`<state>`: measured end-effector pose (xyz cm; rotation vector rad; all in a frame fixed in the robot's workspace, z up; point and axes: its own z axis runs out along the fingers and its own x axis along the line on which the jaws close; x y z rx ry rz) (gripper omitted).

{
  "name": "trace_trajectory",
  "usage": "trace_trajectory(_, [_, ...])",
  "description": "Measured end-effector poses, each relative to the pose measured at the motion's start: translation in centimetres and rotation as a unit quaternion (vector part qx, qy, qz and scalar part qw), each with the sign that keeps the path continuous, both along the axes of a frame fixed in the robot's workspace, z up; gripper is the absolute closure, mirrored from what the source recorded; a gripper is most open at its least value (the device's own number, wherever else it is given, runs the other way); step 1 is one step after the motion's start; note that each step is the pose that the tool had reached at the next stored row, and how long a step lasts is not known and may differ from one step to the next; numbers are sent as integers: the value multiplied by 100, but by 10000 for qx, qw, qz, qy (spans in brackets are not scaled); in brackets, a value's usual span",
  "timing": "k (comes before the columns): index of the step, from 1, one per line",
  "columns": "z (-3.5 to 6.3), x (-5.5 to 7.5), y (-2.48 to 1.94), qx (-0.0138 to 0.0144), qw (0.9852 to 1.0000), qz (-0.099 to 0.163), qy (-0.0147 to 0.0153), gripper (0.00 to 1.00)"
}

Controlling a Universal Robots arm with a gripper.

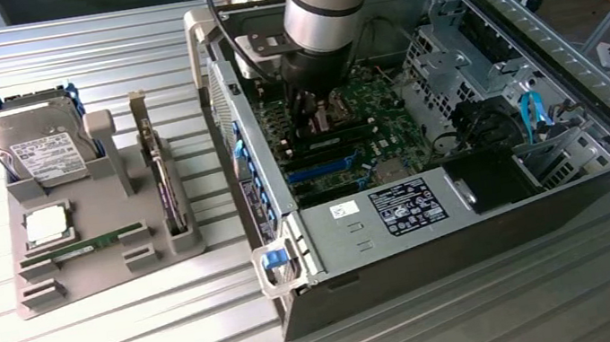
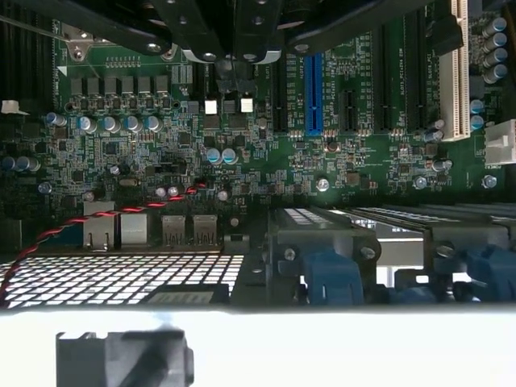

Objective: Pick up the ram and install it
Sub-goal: 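Press down the ram until it locks into place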

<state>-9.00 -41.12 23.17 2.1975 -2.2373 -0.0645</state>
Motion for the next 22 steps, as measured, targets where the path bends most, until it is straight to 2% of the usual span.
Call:
trace_trajectory(14, [-11,0,0,2,10000,0,-1,90])
trace_trajectory(18, [7,1,1,4,10000,0,-3,90])
trace_trajectory(22, [53,1,2,-5,10000,1,-1,90])
